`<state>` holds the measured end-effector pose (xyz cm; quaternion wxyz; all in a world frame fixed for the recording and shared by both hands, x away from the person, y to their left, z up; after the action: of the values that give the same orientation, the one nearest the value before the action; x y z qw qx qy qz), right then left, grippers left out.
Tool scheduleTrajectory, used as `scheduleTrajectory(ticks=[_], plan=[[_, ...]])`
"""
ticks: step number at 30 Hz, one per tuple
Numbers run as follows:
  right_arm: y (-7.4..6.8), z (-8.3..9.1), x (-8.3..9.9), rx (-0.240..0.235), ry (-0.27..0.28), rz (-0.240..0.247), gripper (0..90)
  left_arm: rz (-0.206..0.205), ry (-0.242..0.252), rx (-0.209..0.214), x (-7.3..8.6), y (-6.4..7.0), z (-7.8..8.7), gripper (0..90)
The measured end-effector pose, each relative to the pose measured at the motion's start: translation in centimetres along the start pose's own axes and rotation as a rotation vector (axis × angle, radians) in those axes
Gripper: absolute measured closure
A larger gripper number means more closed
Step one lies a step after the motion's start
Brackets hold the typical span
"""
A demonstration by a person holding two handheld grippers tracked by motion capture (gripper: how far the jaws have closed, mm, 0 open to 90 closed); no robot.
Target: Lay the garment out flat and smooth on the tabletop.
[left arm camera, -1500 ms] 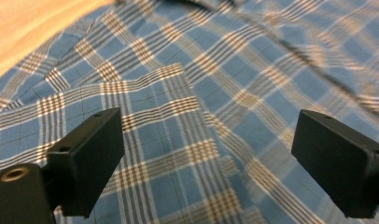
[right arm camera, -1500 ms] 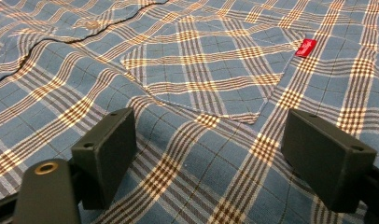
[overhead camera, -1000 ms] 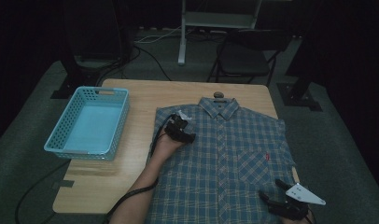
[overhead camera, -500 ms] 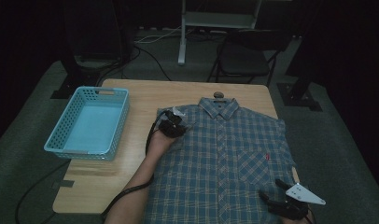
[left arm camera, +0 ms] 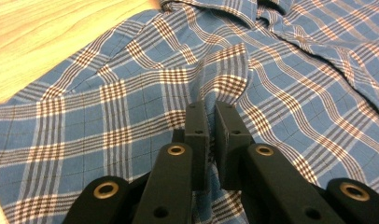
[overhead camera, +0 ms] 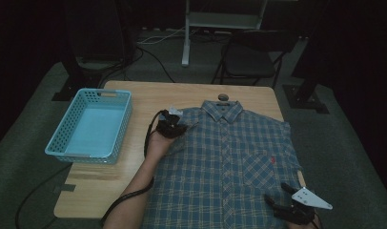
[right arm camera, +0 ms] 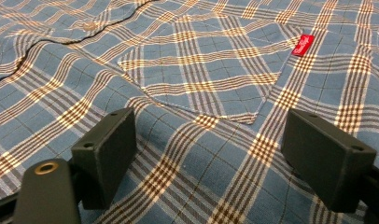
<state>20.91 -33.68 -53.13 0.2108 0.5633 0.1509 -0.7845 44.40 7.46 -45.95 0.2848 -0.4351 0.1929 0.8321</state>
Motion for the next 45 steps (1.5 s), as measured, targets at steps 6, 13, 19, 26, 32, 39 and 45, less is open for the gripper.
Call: scheduleTrajectory(ticks=[6, 13, 19, 26, 32, 39, 45], plan=[[0.0, 0.0, 0.0, 0.001, -0.001, 0.000, 17.4, 0.043, 0.052, -0.062, -0.3, -1.5, 2.0, 86.9], [0.0, 0.0, 0.0, 0.002, -0.001, -0.001, 17.4, 0.063, 0.082, -0.153, -0.5, -3.8, 5.1, 86.6], [0.0, 0.0, 0.0, 0.004, -0.001, -0.002, 17.4, 0.057, 0.058, -0.243, -0.1, -5.6, 7.6, 86.5], [0.0, -0.1, 0.0, 0.007, -0.002, -0.004, 17.4, 0.008, -0.007, -0.492, 0.6, -7.1, 10.5, 66.4], [0.0, -0.1, -0.1, 0.008, -0.003, -0.006, 17.4, 0.085, 0.006, -0.496, 1.4, -8.0, 12.3, 47.3], [0.0, -0.1, -0.1, 0.010, -0.003, -0.008, 17.4, 0.170, 0.038, -0.411, 2.8, -8.2, 13.3, 40.4], [0.0, -0.1, -0.1, 0.011, -0.002, -0.008, 17.4, 0.198, 0.060, -0.370, 3.4, -7.6, 13.9, 31.4]])
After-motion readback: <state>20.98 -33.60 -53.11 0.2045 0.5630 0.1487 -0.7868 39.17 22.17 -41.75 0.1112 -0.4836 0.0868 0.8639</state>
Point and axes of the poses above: each handheld gripper's, and its own axes: z roughly backward along the jaws, x roughly out of its underside, y roughly to its right, the point moved 2 cm from there along -z, roughly forward along the jaws, and after that the axes turned 10 degrees about y, right-handed, at the moved point
